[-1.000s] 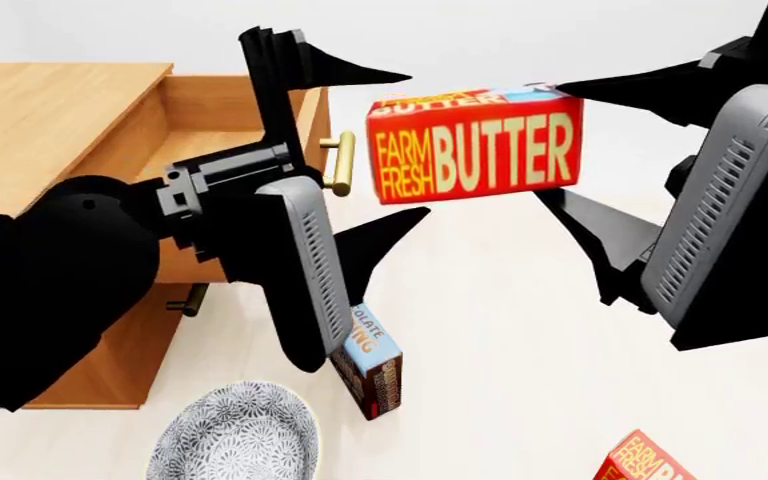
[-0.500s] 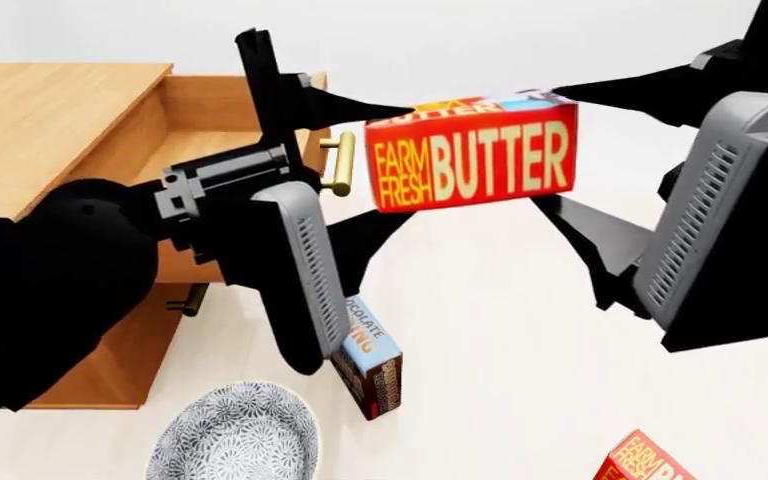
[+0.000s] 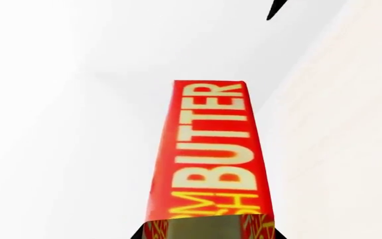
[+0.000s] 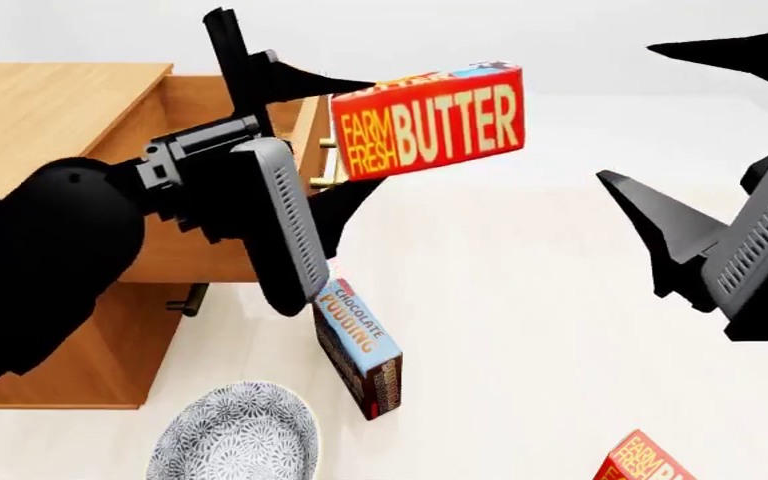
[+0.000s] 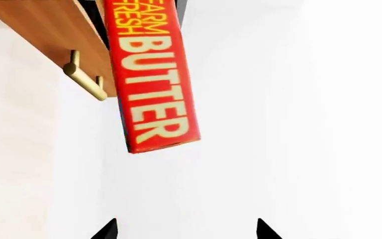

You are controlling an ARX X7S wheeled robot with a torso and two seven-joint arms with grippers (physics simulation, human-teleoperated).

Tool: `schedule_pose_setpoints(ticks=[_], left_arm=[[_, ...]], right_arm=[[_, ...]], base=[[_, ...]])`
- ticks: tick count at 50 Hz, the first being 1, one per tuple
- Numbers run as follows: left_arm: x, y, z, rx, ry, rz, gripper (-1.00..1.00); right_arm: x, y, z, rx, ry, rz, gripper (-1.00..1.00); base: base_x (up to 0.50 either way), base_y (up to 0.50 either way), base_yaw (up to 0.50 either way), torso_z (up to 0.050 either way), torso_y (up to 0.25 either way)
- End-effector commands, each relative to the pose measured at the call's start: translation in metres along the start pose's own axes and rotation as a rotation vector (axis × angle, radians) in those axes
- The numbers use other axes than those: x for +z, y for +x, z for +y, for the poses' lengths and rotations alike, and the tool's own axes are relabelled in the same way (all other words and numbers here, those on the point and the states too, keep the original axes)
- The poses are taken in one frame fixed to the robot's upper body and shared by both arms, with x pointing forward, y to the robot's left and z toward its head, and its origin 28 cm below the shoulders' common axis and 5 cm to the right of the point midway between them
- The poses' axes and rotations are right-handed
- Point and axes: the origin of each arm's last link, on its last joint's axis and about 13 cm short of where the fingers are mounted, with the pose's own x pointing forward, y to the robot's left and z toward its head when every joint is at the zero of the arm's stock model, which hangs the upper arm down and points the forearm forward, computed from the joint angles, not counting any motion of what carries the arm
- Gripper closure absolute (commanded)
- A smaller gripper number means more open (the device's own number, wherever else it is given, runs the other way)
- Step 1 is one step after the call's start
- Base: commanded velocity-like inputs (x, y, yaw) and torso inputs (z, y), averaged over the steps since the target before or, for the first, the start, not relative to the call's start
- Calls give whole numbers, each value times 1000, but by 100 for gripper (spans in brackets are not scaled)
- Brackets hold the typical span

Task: Put the butter at the front in the top drawer of the cabinet and close it.

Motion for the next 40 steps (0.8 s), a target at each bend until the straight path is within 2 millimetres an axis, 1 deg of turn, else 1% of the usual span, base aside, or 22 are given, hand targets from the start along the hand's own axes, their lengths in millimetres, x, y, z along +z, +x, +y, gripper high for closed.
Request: schedule_pose_setpoints(ticks=[1, 10, 15, 22, 40], left_arm=[[-13, -3, 23, 137, -53, 74, 100], [-25, 0, 30, 247, -162, 221, 100], [-26, 3, 35, 316, -297, 296, 100], [-30, 8, 44, 406, -430, 395, 100], [-31, 18, 54, 521, -688, 540, 100]], right_arm=[[-4, -15, 5, -26, 1, 62, -100], [-4, -15, 14, -25, 16, 68, -100], [-4, -14, 19, -26, 29, 67, -100], [-4, -12, 24, -26, 43, 63, -100], [-4, -13, 28, -32, 56, 65, -100]], base=[[0, 0, 0, 10, 0], [0, 0, 0, 0, 1], [0, 0, 0, 0, 2], [0, 0, 0, 0, 1], [0, 0, 0, 1, 2]])
